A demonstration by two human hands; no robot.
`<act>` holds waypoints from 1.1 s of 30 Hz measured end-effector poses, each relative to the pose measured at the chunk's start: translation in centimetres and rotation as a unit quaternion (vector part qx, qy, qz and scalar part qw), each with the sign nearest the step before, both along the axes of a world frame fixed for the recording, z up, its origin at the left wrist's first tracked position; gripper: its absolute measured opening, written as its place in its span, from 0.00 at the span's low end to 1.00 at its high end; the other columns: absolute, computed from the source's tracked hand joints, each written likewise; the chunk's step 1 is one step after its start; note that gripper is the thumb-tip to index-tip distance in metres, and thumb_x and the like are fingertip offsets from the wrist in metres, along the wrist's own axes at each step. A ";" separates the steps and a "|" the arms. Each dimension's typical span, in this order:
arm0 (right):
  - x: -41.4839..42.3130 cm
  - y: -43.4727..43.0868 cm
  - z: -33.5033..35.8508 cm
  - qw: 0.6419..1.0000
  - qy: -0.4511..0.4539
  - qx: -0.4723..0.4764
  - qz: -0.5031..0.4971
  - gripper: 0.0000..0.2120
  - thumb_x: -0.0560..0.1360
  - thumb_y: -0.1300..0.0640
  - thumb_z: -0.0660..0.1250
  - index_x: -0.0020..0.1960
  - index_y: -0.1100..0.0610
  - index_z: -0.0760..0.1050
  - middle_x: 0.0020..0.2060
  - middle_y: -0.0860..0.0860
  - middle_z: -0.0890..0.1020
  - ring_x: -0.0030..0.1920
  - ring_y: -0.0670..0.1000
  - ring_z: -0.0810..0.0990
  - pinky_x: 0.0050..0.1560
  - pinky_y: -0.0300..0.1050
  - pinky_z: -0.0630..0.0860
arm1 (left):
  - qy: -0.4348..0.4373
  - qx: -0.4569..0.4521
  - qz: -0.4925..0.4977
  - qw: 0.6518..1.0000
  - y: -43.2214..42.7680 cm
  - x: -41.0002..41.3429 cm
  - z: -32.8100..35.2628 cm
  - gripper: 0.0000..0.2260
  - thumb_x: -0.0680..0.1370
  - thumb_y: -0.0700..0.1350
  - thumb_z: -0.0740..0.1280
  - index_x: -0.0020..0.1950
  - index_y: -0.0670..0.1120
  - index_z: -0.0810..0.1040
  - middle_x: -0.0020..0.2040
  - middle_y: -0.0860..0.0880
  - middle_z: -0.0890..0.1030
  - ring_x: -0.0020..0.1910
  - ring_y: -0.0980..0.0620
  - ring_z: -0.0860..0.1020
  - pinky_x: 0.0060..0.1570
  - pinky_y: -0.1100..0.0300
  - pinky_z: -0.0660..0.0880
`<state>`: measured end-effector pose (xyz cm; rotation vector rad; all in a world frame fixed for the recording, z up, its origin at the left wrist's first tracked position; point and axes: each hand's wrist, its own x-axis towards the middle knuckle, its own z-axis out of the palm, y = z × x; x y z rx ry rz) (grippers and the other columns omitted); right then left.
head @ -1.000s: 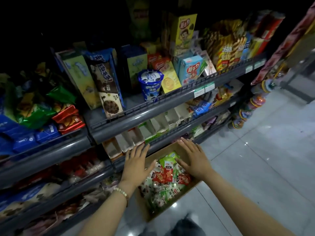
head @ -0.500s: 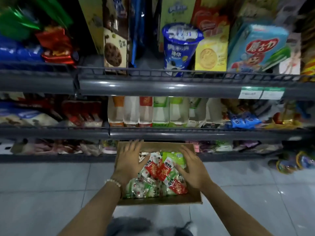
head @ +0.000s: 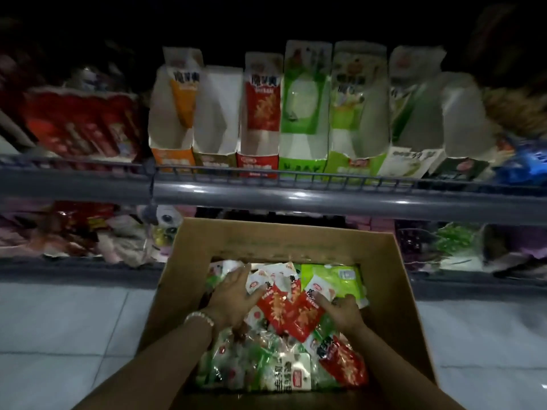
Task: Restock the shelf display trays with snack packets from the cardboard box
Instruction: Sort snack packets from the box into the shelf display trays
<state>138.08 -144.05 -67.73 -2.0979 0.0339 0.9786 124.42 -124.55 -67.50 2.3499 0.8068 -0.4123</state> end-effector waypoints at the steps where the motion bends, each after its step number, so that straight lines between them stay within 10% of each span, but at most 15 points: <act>1: 0.3 0.2 -1.9 1.000 -0.007 -0.014 0.009 0.36 0.60 0.38 0.77 0.54 0.64 0.75 0.52 0.59 0.80 0.56 0.58 0.79 0.56 0.48 0.74 | 0.015 -0.007 -0.007 1.000 0.3 0.4 -1.6 0.50 0.64 0.79 0.40 0.78 0.50 0.47 0.78 0.49 0.50 0.77 0.50 0.49 0.75 0.53 0.48; 4: 0.1 1.6 -5.5 0.998 -0.032 -0.048 0.021 0.53 0.58 0.31 0.73 0.68 0.67 0.61 0.65 0.61 0.71 0.64 0.60 0.72 0.59 0.47 0.71 | 0.049 -0.024 -0.023 0.998 0.7 1.1 -5.5 0.41 0.73 0.73 0.44 0.78 0.51 0.39 0.78 0.51 0.41 0.77 0.50 0.41 0.75 0.47 0.44; 9: -0.1 3.5 -9.1 0.998 -0.059 0.017 0.012 0.42 0.58 0.43 0.80 0.60 0.60 0.61 0.56 0.57 0.78 0.53 0.55 0.78 0.55 0.49 0.77 | 0.036 -0.069 -0.009 0.997 1.1 2.2 -8.1 0.37 0.75 0.69 0.46 0.78 0.51 0.45 0.78 0.50 0.49 0.77 0.48 0.46 0.74 0.52 0.47; 13: -1.9 3.9 -9.9 0.997 0.020 0.061 0.038 0.60 0.45 0.39 0.82 0.67 0.60 0.60 0.61 0.56 0.76 0.58 0.57 0.78 0.59 0.54 0.77 | -0.029 -0.113 0.025 0.993 0.5 1.7 -7.7 0.30 0.78 0.65 0.48 0.77 0.53 0.51 0.78 0.50 0.54 0.76 0.49 0.53 0.74 0.53 0.52; 18: -2.1 3.6 -8.5 0.994 0.045 0.061 0.078 0.28 0.63 0.62 0.79 0.60 0.62 0.73 0.54 0.57 0.82 0.52 0.57 0.82 0.54 0.52 0.79 | -0.064 -0.189 0.035 0.979 -0.4 1.3 -5.7 0.28 0.81 0.60 0.49 0.77 0.48 0.53 0.77 0.50 0.55 0.76 0.50 0.55 0.70 0.59 0.53; 27: 1.1 1.1 -5.2 0.987 0.097 0.091 0.090 0.18 0.71 0.64 0.72 0.60 0.61 0.75 0.40 0.55 0.85 0.33 0.52 0.82 0.30 0.43 0.77 | -0.039 -0.223 0.078 0.971 0.0 -0.2 -3.0 0.35 0.79 0.64 0.50 0.78 0.45 0.44 0.78 0.48 0.47 0.77 0.48 0.51 0.72 0.54 0.52; 33: -1.1 0.0 -0.6 0.962 0.127 0.220 0.101 0.12 0.73 0.65 0.68 0.56 0.61 0.76 0.44 0.59 0.84 0.38 0.54 0.83 0.37 0.44 0.80 | -0.080 -0.378 0.128 0.913 -2.5 -0.6 -0.5 0.25 0.77 0.65 0.55 0.62 0.48 0.75 0.64 0.47 0.76 0.59 0.48 0.78 0.62 0.54 0.73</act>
